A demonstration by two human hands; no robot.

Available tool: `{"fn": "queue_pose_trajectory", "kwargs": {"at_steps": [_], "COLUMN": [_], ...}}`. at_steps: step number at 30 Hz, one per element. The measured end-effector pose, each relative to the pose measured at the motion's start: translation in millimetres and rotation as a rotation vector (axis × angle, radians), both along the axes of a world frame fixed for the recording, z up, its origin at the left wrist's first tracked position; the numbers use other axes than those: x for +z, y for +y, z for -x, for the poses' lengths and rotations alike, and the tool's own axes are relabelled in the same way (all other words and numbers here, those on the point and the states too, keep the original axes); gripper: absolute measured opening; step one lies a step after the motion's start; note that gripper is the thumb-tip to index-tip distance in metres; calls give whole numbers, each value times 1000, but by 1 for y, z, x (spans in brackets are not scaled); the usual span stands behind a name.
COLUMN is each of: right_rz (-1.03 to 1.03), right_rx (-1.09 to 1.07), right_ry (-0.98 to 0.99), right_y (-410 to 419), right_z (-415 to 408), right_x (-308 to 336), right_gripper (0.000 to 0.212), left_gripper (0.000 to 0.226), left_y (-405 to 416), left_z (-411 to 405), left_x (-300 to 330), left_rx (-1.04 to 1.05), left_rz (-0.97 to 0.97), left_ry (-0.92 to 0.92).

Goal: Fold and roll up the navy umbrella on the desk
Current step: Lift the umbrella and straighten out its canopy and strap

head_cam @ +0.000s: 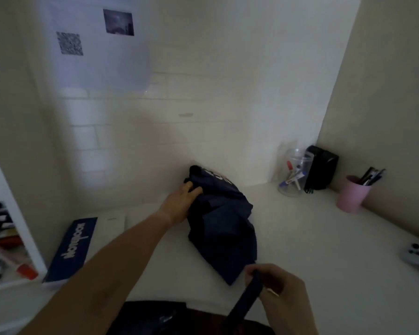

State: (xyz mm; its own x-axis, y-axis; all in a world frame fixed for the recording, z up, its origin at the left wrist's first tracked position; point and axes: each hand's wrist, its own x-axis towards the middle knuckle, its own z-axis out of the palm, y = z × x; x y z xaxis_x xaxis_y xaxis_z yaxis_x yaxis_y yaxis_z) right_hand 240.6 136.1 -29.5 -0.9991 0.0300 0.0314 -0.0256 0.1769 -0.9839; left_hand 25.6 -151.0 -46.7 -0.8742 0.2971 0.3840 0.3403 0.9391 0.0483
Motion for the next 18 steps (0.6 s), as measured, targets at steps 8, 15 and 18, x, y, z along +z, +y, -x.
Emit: {"fn": "queue_pose_trajectory", "kwargs": {"at_steps": [8, 15, 18], "right_rz": [514, 317, 383], "right_rx": [-130, -152, -211], "right_ry": [-215, -310, -324], "right_y": [2, 8, 3], "right_z": [53, -48, -54], "right_x": [-177, -68, -75], "right_gripper": [14, 21, 22], "left_gripper": [75, 23, 59], "left_y": [12, 80, 92], "left_z": [-34, -171, -197], "left_x": [11, 19, -17], "left_rx": [268, -339, -388], "left_rz": [-229, -285, -59], "left_ry": [-174, 247, -93]}}
